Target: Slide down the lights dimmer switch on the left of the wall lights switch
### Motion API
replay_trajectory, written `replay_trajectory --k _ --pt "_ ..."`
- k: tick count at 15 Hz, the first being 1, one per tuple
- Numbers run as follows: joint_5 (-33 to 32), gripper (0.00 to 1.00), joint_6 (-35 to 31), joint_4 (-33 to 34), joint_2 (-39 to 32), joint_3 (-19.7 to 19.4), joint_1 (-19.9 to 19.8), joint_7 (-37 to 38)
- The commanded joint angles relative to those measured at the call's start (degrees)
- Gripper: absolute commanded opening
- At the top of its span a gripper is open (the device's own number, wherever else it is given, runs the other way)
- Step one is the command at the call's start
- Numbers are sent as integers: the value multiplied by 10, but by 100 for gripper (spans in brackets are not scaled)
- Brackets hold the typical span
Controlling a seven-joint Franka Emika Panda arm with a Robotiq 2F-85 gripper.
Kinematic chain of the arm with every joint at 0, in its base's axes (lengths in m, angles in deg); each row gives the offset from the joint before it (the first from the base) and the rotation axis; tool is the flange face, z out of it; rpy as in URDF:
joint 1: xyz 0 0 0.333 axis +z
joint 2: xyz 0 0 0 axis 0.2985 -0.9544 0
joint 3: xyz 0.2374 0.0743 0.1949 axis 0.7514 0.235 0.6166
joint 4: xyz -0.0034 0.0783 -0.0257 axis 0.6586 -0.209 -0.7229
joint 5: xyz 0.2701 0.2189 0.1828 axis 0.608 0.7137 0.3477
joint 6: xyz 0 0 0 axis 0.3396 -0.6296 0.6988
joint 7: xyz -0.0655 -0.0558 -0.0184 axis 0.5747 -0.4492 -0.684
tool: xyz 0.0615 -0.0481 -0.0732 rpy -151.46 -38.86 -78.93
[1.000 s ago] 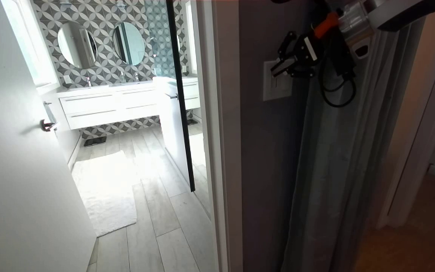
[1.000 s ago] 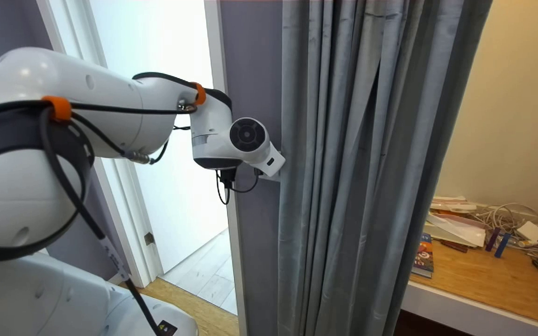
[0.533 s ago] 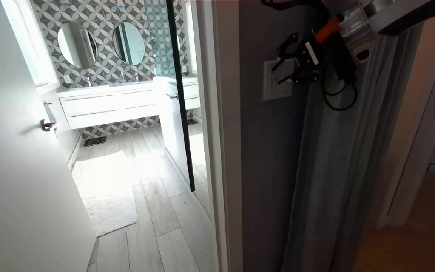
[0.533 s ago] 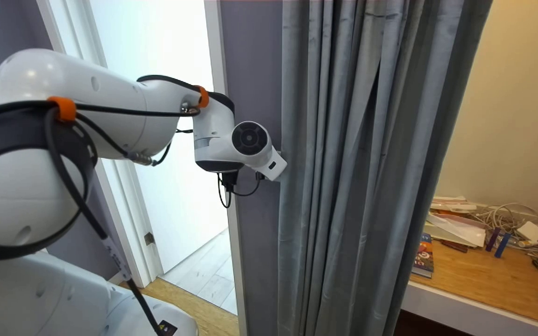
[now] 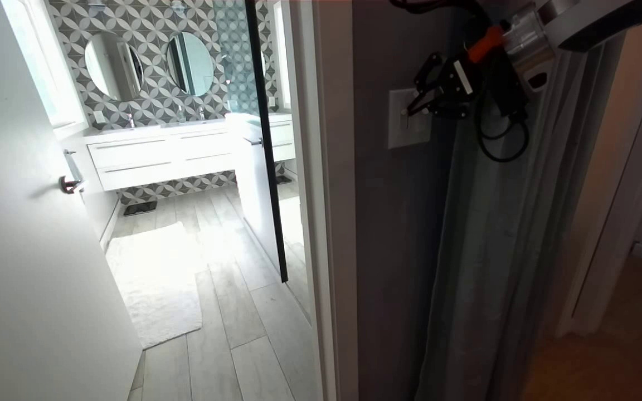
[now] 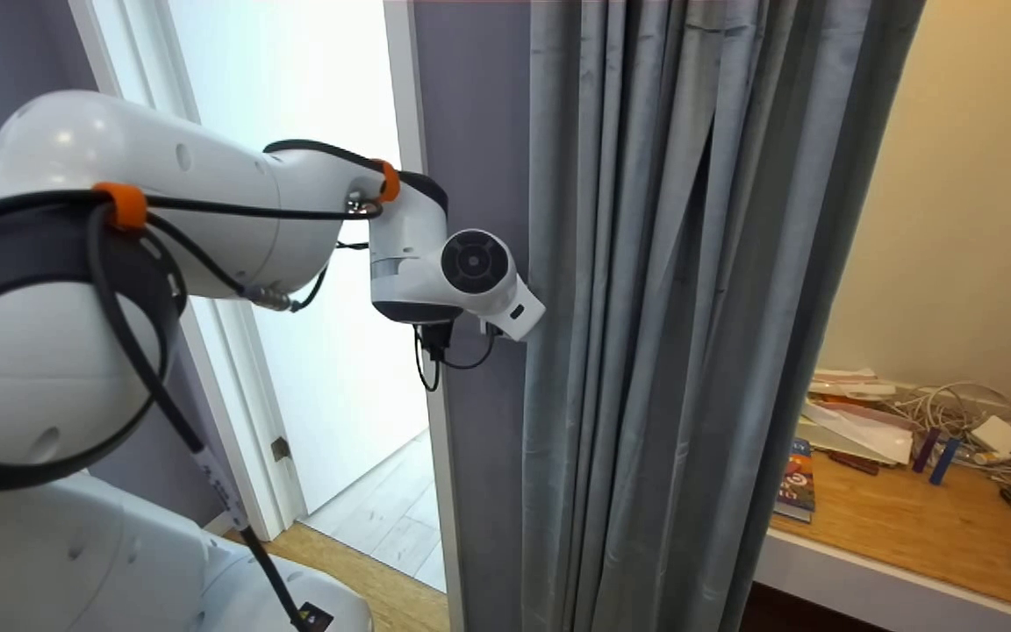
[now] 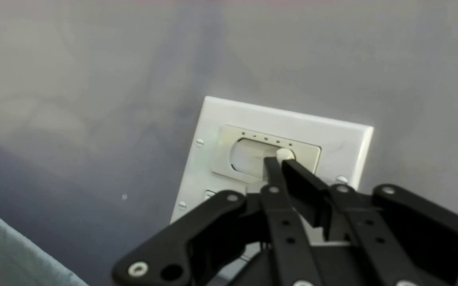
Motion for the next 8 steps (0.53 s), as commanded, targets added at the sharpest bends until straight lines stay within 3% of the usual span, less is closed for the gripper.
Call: replay_trajectory --k 1,2,8 --pt "27 16 -7 20 -29 -9 10 -25" --pt "29 21 -7 21 -30 -10 10 -27" --pt "48 20 -5 21 -22 -10 11 -43"
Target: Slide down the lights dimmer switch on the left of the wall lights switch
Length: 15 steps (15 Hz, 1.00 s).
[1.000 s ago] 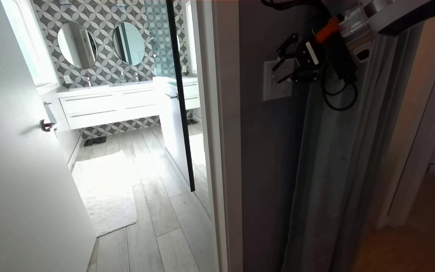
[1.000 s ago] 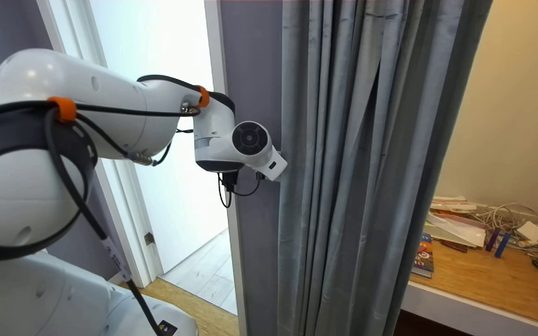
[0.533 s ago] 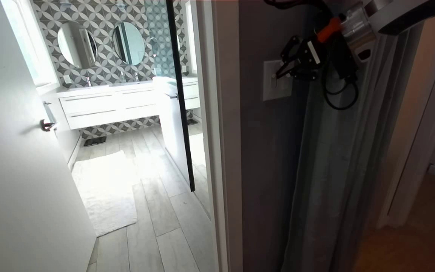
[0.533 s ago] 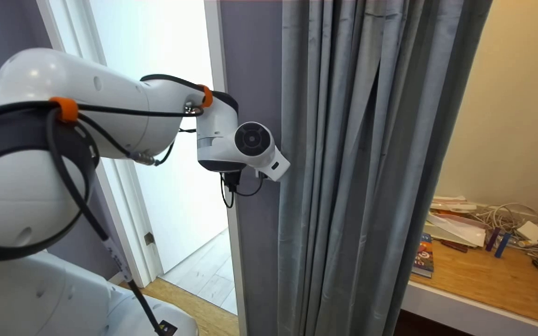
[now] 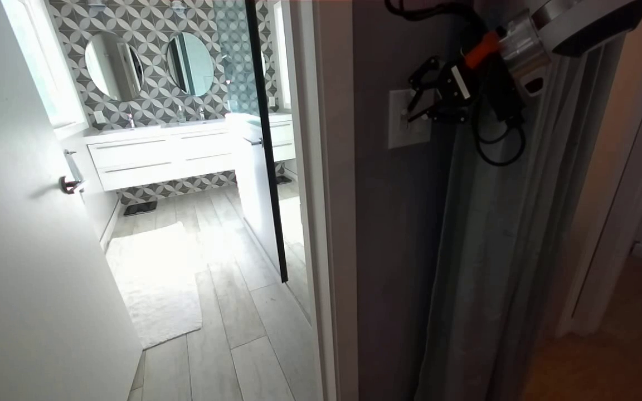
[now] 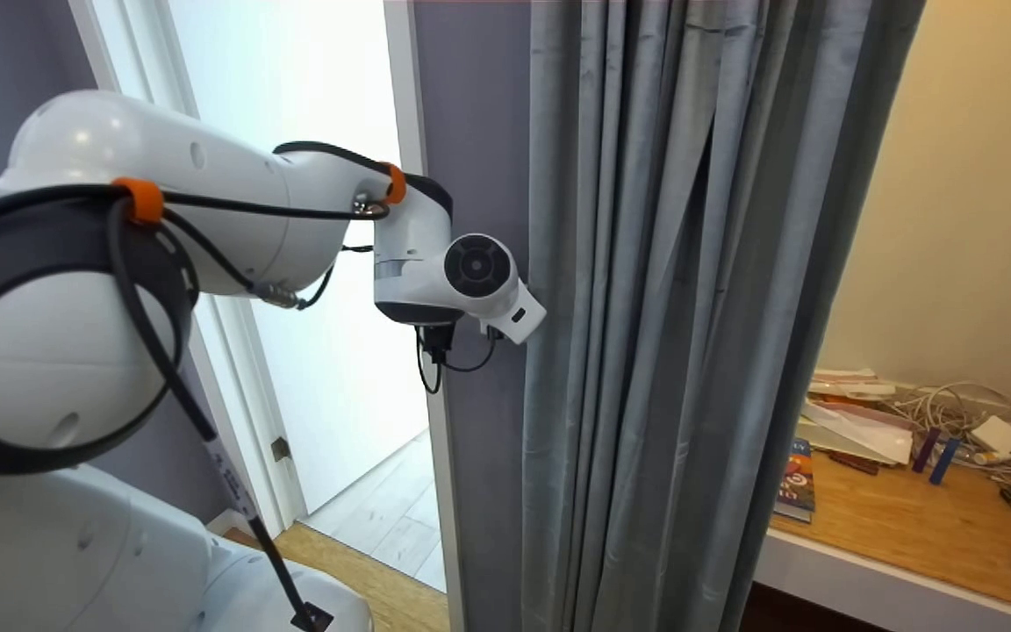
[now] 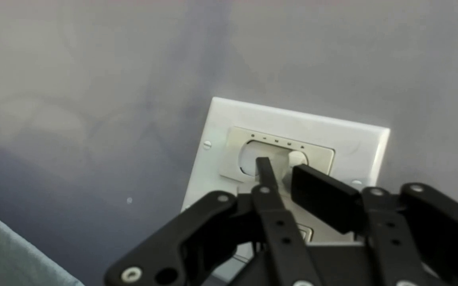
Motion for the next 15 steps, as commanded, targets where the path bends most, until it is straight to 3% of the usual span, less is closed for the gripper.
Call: replay_trajectory --k 1,15 --pt "38 21 -4 16 -7 -10 10 -34" --pt "36 22 12 -1 7 -7 2 -38"
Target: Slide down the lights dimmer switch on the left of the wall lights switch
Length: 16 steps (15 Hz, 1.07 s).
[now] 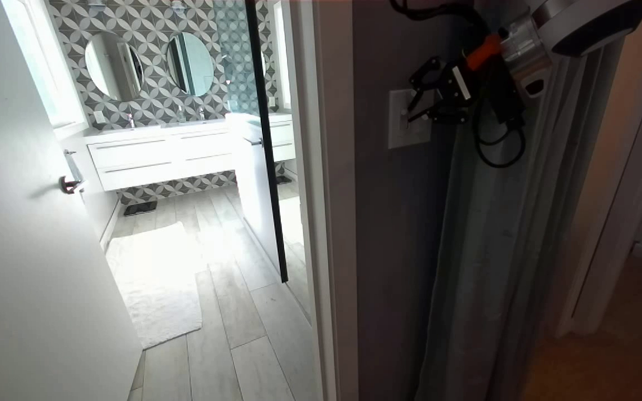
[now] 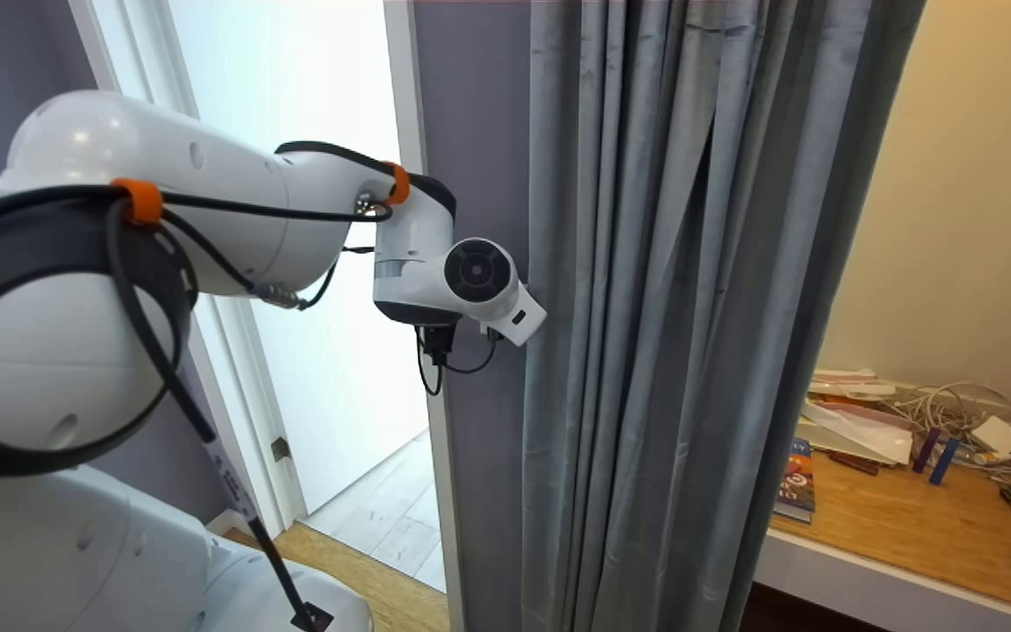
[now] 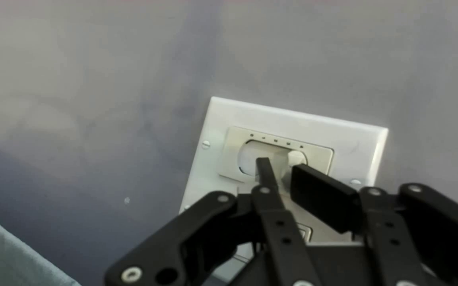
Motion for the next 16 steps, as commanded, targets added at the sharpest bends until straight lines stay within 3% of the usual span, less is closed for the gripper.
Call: replay_trajectory --k 1,16 --pt "4 24 14 -2 5 -7 1 -4" --pt "0 25 57 -21 33 -27 0 -7"
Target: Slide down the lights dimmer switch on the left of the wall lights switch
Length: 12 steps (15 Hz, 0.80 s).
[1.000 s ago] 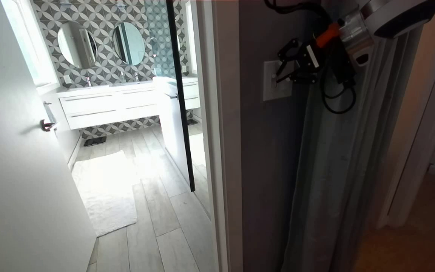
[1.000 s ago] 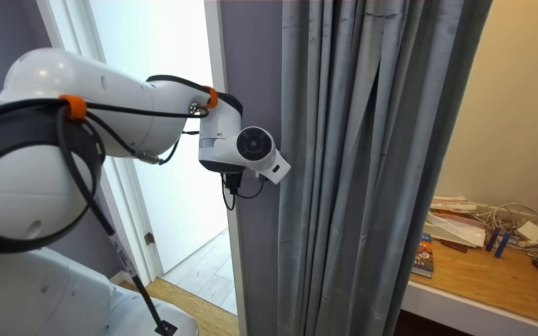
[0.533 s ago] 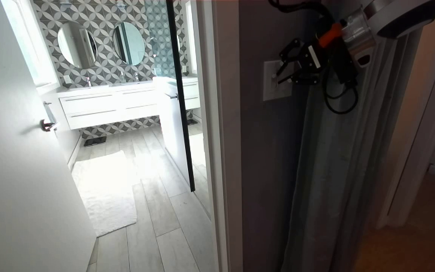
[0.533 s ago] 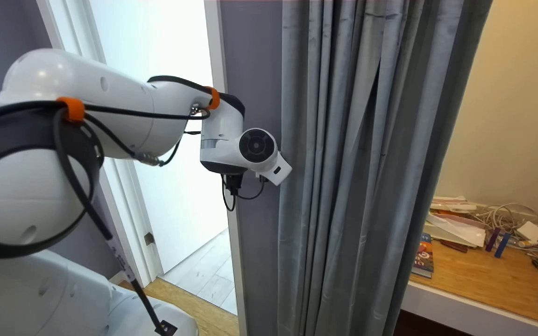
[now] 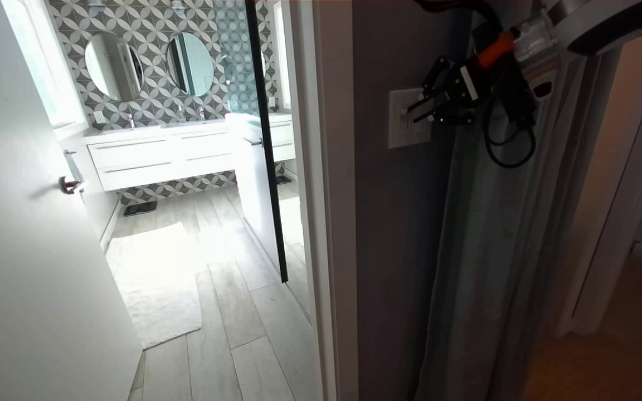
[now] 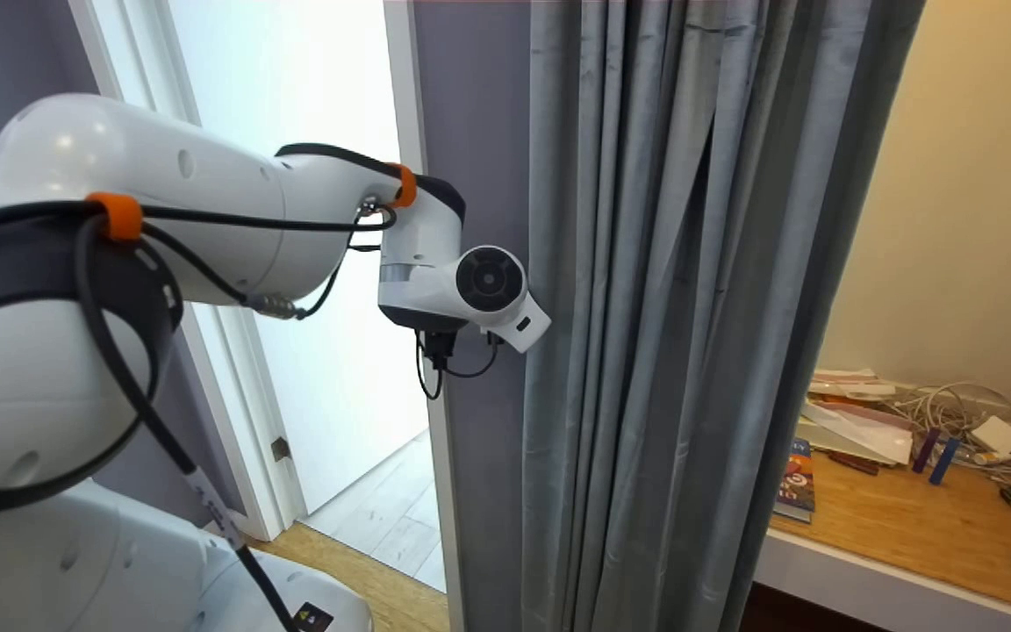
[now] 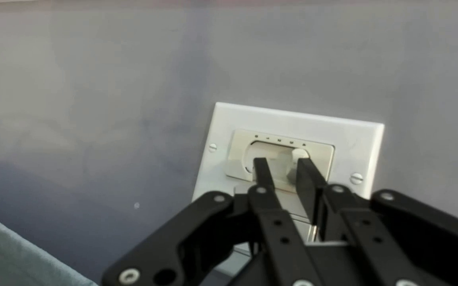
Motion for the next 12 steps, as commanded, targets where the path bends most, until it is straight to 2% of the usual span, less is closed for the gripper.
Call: replay_trajectory --k 1,12 --pt "3 24 20 -7 15 -7 3 -9" --pt "30 22 42 9 9 -14 14 -52"
